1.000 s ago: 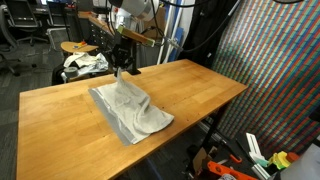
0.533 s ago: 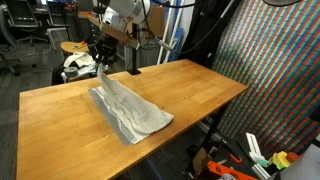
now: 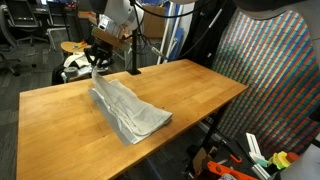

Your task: Fold the cloth

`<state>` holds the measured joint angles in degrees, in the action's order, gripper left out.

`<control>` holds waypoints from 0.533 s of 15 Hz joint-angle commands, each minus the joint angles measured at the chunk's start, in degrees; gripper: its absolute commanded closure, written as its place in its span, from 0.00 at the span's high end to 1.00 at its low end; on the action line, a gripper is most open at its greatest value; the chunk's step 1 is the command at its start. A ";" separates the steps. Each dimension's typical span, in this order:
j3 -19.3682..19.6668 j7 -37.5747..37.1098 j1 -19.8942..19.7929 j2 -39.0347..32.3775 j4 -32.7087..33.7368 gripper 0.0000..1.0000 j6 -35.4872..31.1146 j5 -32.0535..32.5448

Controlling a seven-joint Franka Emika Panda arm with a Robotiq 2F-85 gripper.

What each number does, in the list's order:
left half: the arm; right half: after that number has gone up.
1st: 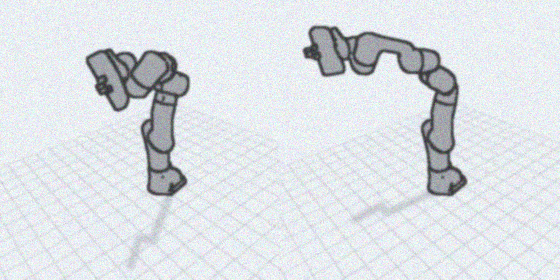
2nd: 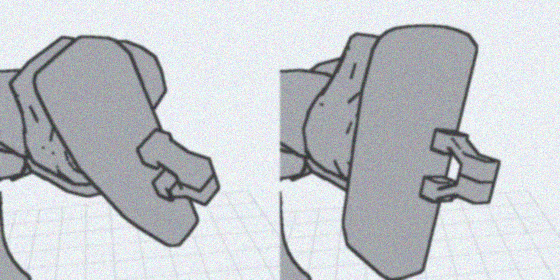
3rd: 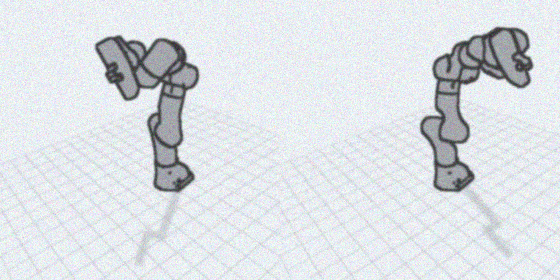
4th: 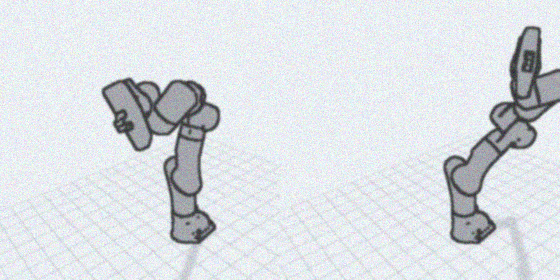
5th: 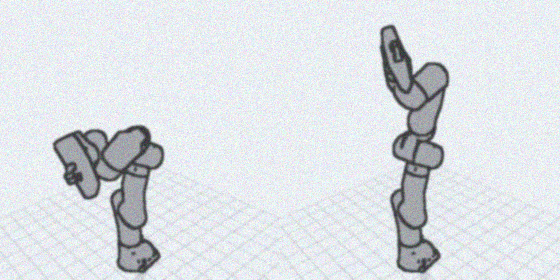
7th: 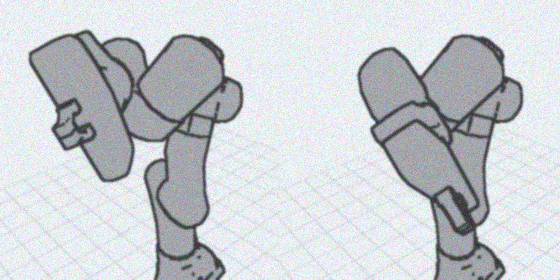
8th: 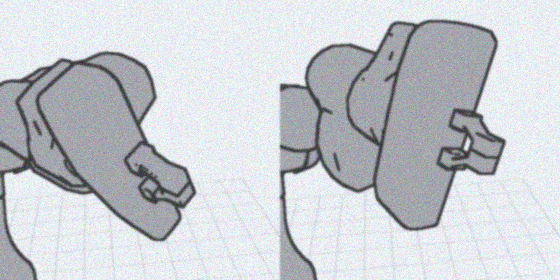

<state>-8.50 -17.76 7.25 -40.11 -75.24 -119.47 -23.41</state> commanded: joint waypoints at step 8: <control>-0.48 -7.99 0.29 -8.57 16.01 0.01 10.41 -1.91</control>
<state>-8.74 -23.58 7.38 -44.97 -65.76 -110.53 -23.92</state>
